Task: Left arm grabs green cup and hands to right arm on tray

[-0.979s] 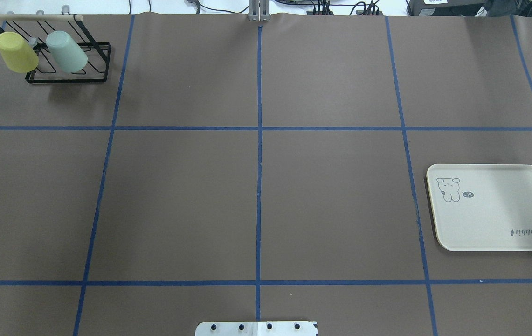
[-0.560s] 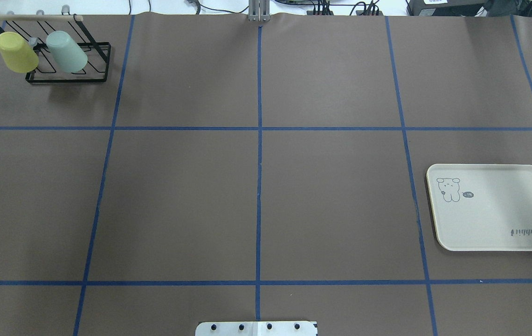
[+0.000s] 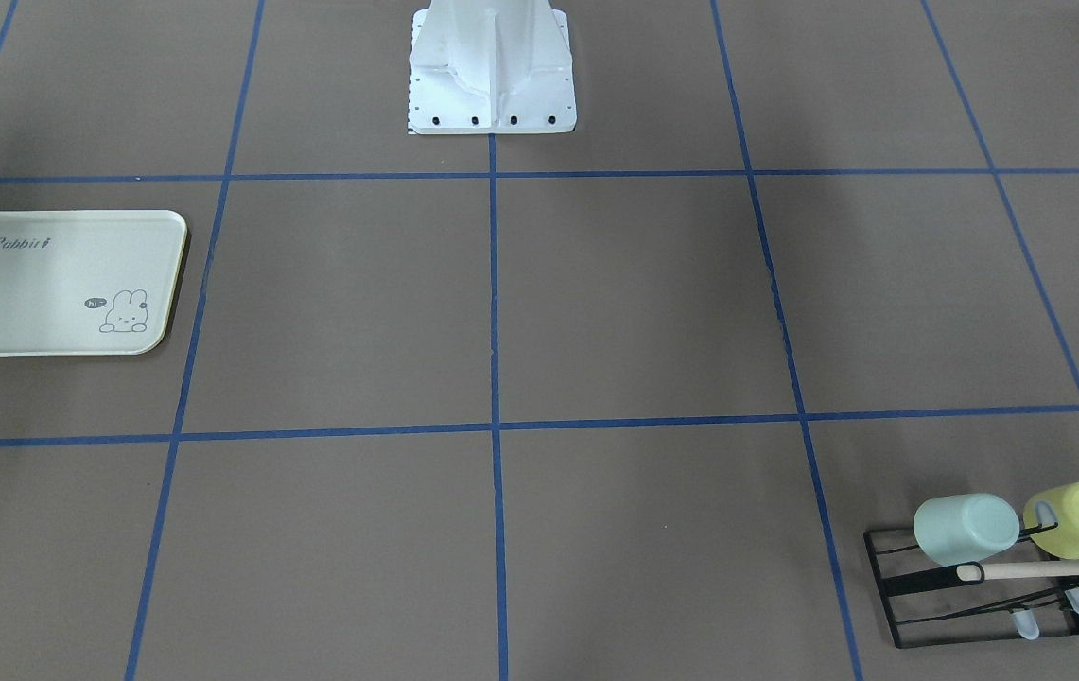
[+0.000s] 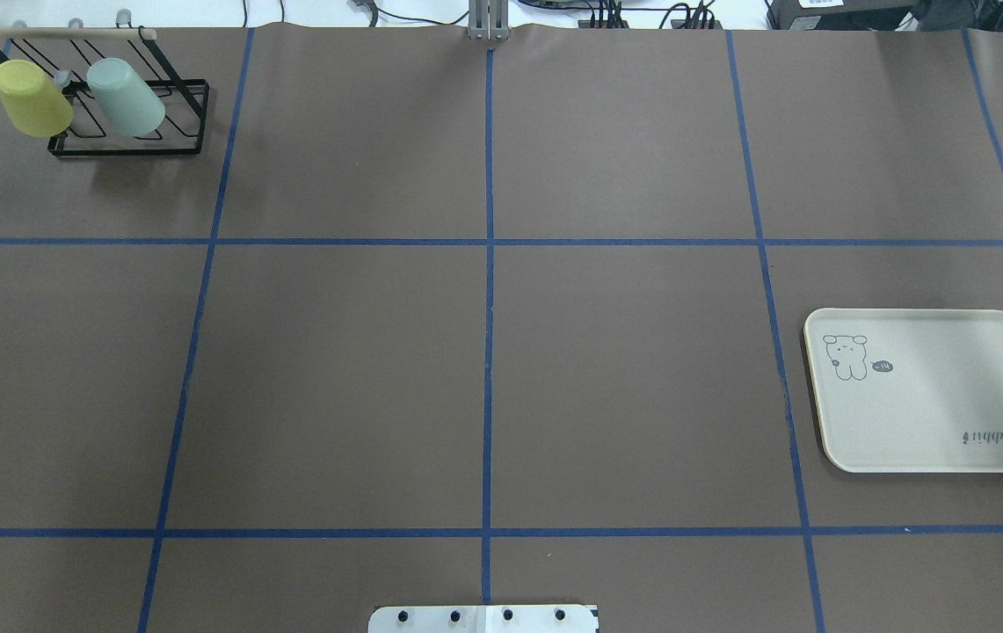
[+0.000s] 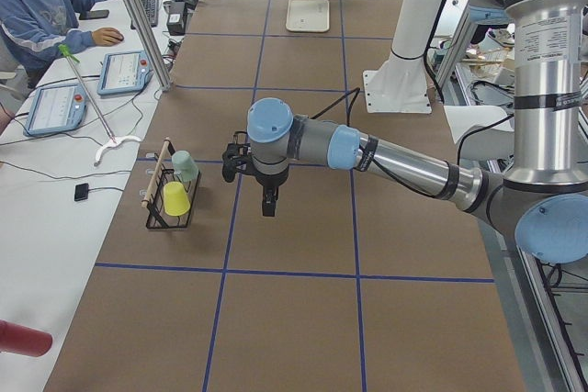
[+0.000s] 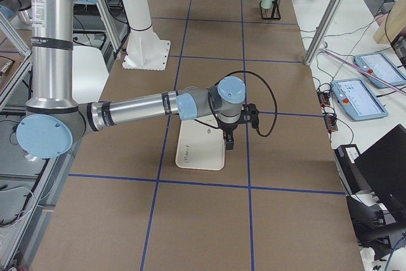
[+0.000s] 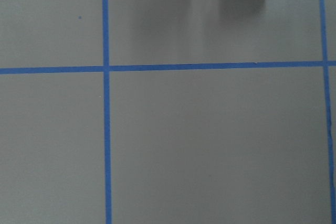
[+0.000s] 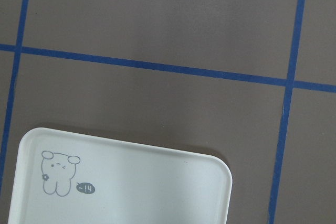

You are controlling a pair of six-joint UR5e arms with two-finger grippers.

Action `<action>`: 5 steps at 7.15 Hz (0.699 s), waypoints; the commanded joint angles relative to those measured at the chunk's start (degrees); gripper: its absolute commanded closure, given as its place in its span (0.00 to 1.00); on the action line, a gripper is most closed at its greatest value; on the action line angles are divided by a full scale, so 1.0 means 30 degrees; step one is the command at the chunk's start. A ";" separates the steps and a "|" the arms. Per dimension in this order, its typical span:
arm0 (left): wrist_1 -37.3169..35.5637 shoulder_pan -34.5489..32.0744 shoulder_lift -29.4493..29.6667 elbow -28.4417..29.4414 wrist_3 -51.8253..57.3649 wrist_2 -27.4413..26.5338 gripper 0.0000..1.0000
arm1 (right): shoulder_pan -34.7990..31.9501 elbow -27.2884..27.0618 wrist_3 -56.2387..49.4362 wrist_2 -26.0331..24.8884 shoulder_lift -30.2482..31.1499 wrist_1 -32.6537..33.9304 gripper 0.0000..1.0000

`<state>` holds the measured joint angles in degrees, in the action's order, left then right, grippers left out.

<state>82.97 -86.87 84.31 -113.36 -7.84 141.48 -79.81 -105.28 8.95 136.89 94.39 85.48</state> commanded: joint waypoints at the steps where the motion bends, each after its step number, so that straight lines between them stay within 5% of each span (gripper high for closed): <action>1: 0.0232 0.0042 0.0049 0.0022 0.0004 0.0096 0.00 | 0.0002 0.0173 0.0061 0.0159 0.0324 -0.1277 0.00; 5: 0.0962 0.0715 0.0311 0.0021 0.0093 -0.0137 0.00 | 0.0031 0.0085 0.0003 0.0423 0.0442 -0.2913 0.00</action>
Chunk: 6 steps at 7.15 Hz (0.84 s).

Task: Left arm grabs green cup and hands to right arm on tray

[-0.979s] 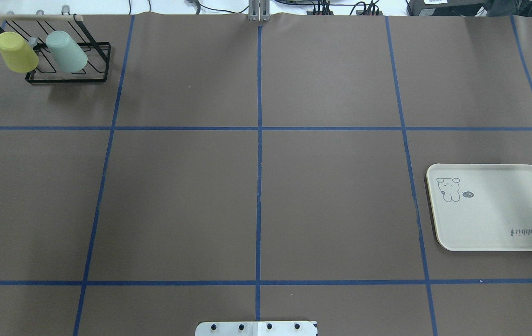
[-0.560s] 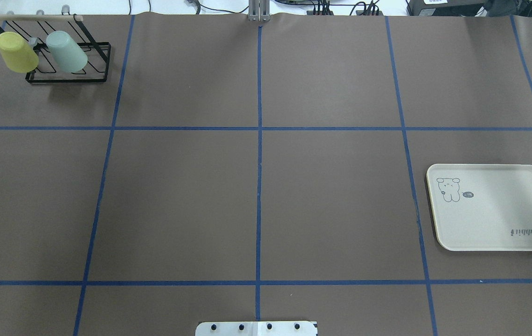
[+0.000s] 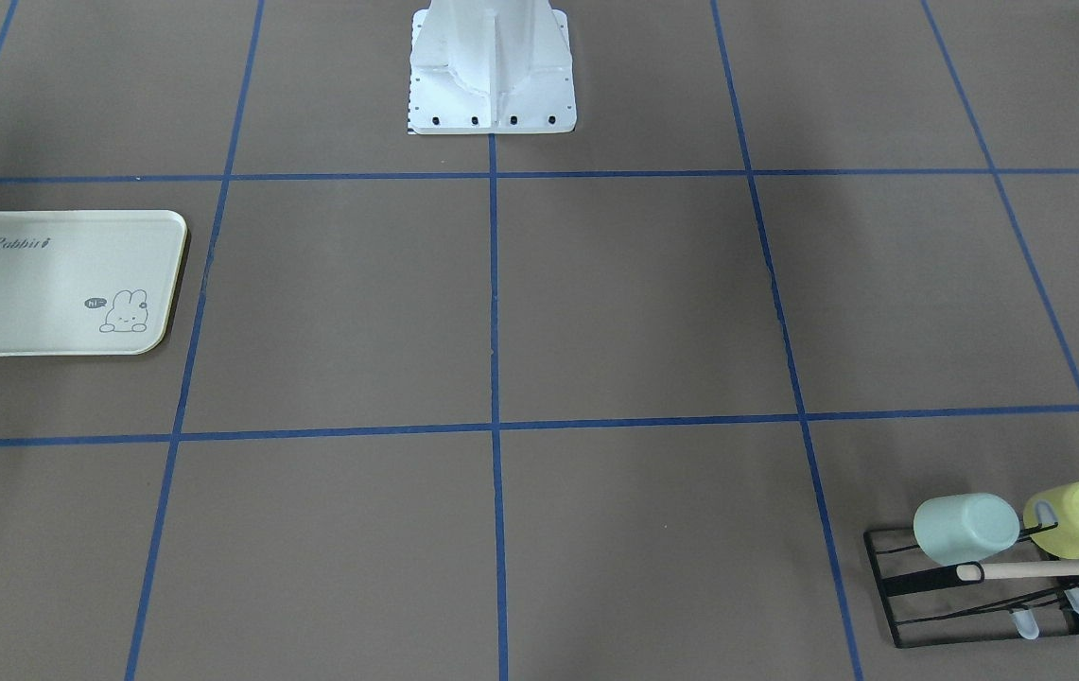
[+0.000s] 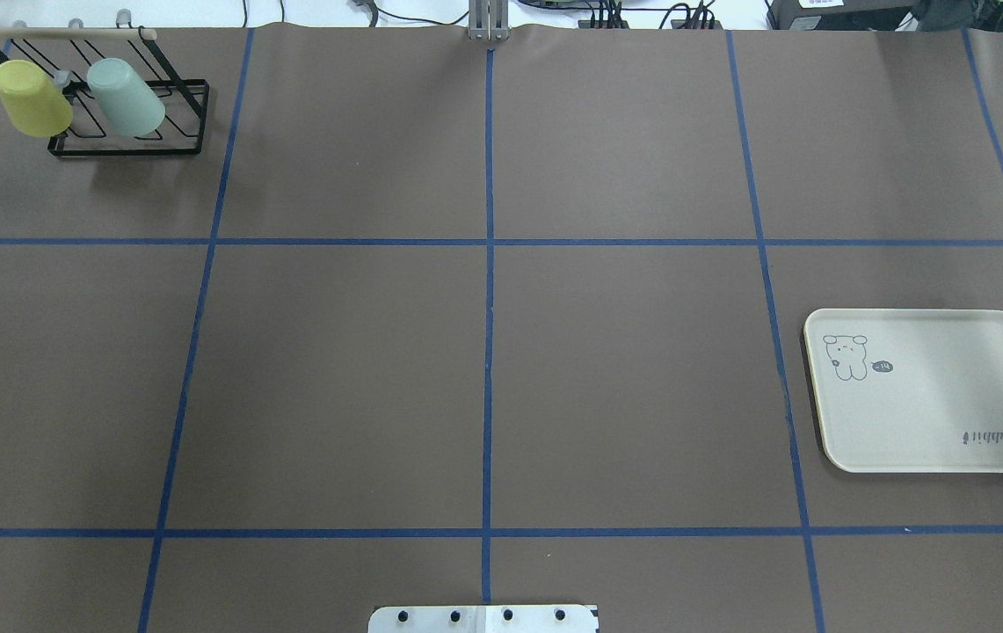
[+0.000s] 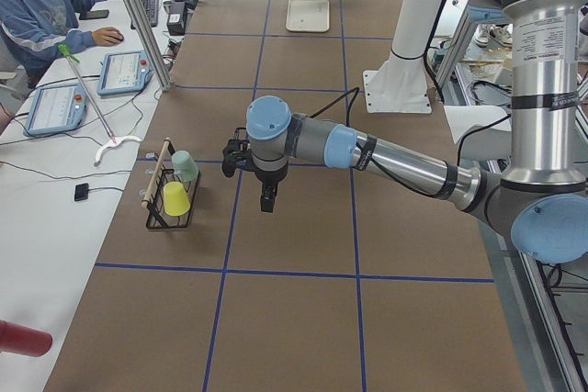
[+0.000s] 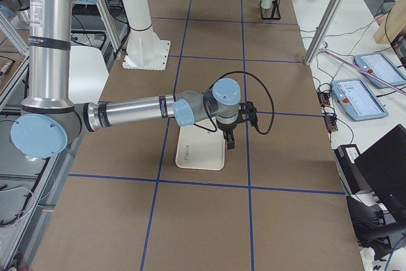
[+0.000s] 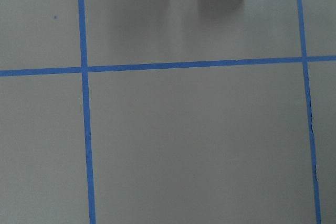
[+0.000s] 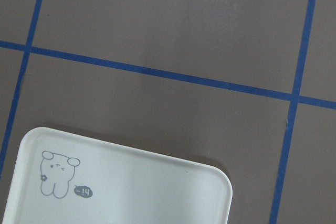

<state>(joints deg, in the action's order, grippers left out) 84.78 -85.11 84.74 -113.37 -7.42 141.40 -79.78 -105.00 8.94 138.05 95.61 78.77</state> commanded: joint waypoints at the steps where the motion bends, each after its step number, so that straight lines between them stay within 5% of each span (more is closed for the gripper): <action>1: 0.0275 0.0738 0.0345 0.0084 -0.0219 -0.0575 0.00 | 0.0019 0.0077 0.0124 0.0069 0.0063 -0.1610 0.00; 4: 0.0886 0.2026 0.1972 -0.0120 -0.4473 -0.0812 0.00 | 0.0077 0.0397 0.0213 0.0916 0.0181 -0.1854 0.00; 6: 0.0539 0.4981 0.4028 0.0171 -0.7354 -0.2972 0.00 | 0.0282 0.0517 0.0211 0.0977 0.0152 -0.1854 0.00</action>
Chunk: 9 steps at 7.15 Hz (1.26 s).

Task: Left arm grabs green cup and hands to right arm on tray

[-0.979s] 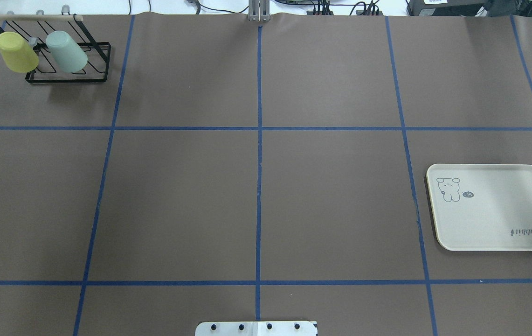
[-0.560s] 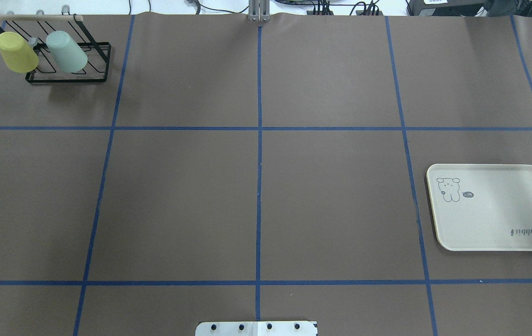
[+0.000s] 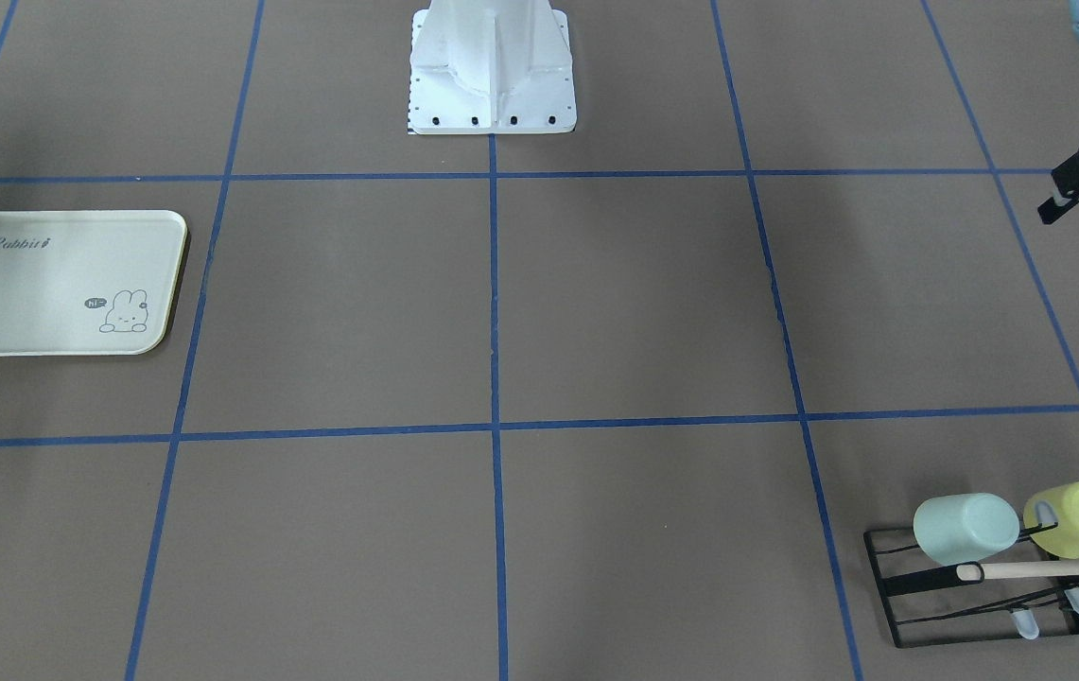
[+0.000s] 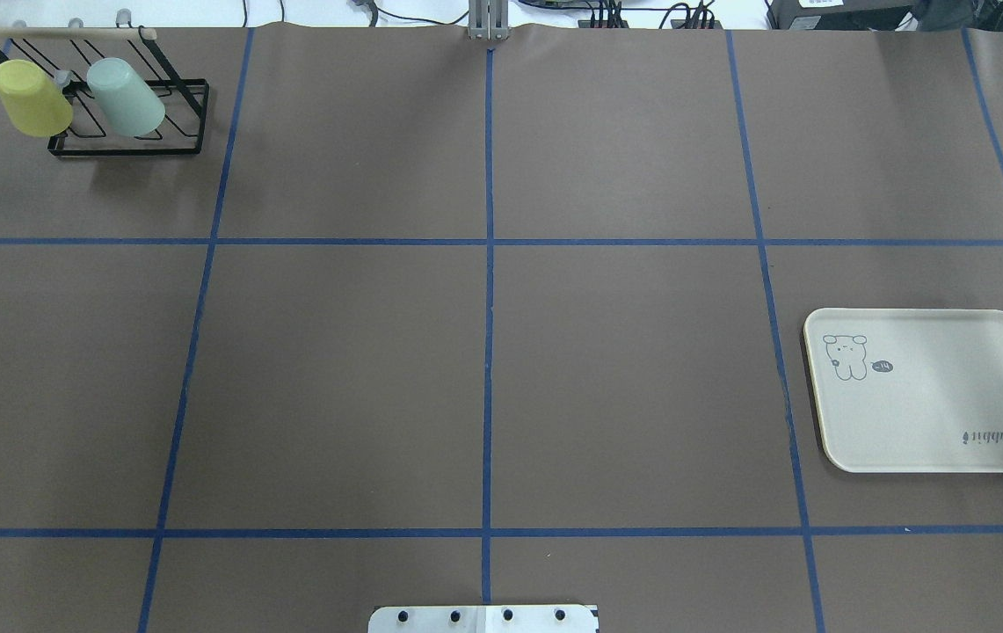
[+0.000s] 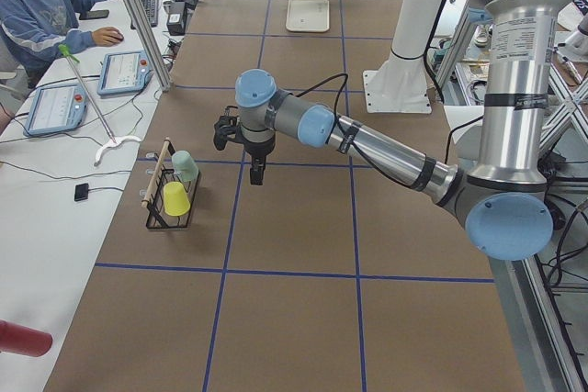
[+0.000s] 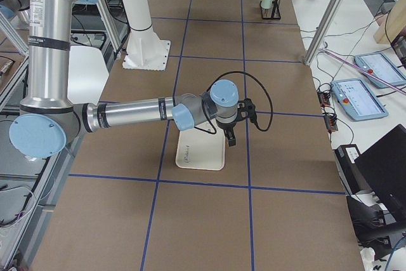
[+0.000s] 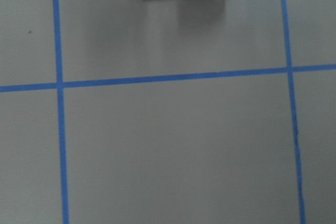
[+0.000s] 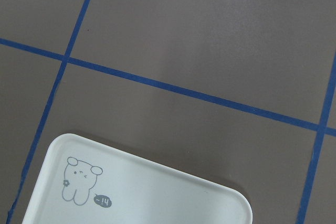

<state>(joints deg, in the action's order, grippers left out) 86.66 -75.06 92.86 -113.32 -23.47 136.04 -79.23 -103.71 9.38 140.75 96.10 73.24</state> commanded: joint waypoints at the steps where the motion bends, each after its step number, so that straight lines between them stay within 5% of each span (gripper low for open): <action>1: -0.0117 0.1960 0.2608 0.0852 -0.3007 -0.1255 0.00 | 0.0188 0.0118 0.0094 0.0075 -0.0013 -0.0009 0.00; 4: -0.0118 0.3952 0.5044 0.2170 -0.4247 -0.3621 0.00 | 0.0423 0.0235 0.0095 0.0075 -0.0071 -0.0009 0.00; 6: -0.0089 0.4889 0.7296 0.4859 -0.4277 -0.5934 0.01 | 0.0423 0.0236 0.0066 0.0104 -0.0071 -0.0009 0.01; 9: 0.0844 0.4922 0.7982 0.7066 -0.3345 -0.5915 0.02 | 0.0423 0.0294 0.0153 0.0602 -0.0013 -0.0009 0.01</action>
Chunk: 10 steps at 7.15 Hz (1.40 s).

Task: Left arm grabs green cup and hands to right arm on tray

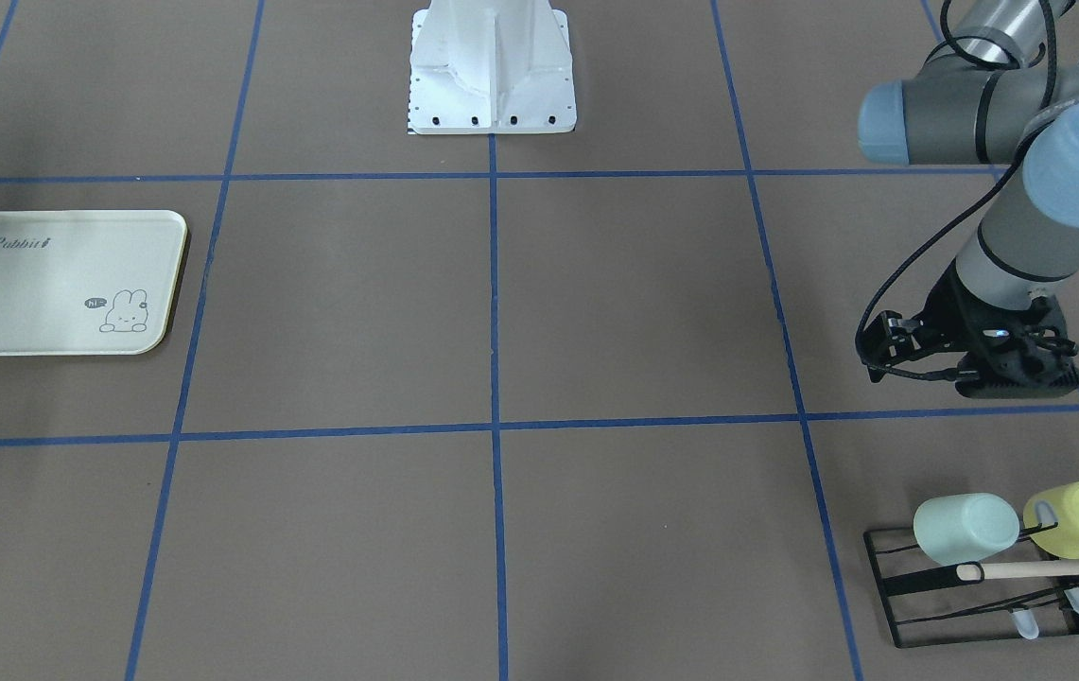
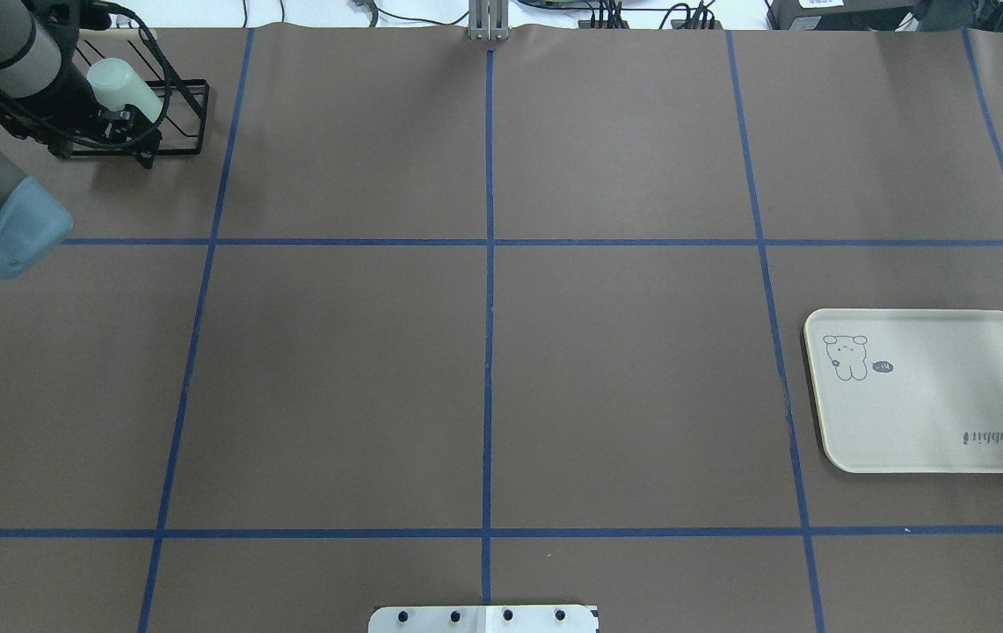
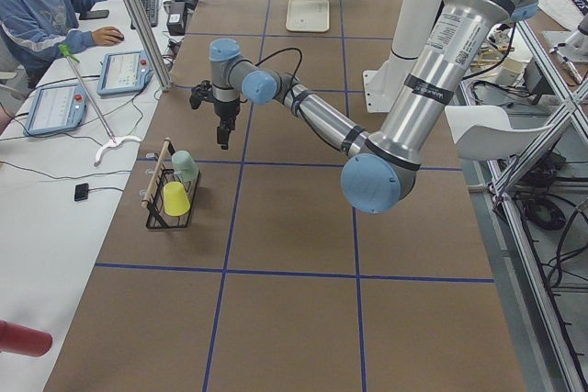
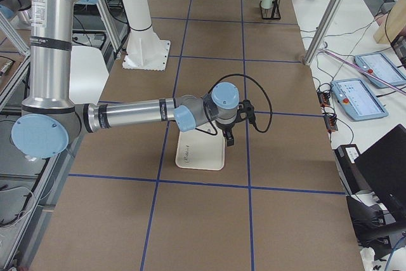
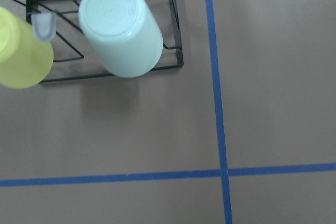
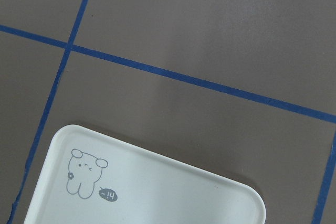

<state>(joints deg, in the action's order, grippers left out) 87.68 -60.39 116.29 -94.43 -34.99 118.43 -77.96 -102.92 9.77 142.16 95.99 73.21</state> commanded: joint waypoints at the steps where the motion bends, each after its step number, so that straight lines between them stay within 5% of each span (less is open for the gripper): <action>1: 0.0945 -0.0403 0.0200 0.1788 0.1778 0.0190 0.02 | 0.0001 0.0031 0.0053 0.0160 0.0026 0.0000 0.01; 3: 0.0949 -0.0874 0.0463 0.2468 0.1351 0.0744 0.02 | 0.0001 0.0002 0.0083 0.0161 -0.0003 0.0000 0.01; 5: 0.1356 -0.1399 0.2532 0.5270 0.0332 0.1478 0.02 | 0.0001 0.0001 0.0083 0.0161 -0.0003 0.0000 0.01; 8: 0.5097 -0.2019 0.2544 0.7124 -0.2357 0.2126 0.01 | 0.0001 -0.0028 0.0082 0.0161 -0.0120 0.0000 0.01; 10: 0.5286 -0.2106 0.2514 0.7363 -0.2457 0.2097 0.01 | 0.0001 0.0001 0.0053 0.0131 -0.0208 0.0000 0.01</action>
<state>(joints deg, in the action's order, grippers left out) 102.78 -66.53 123.85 -73.22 -41.64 124.74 -77.96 -102.96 9.96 142.59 95.51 73.21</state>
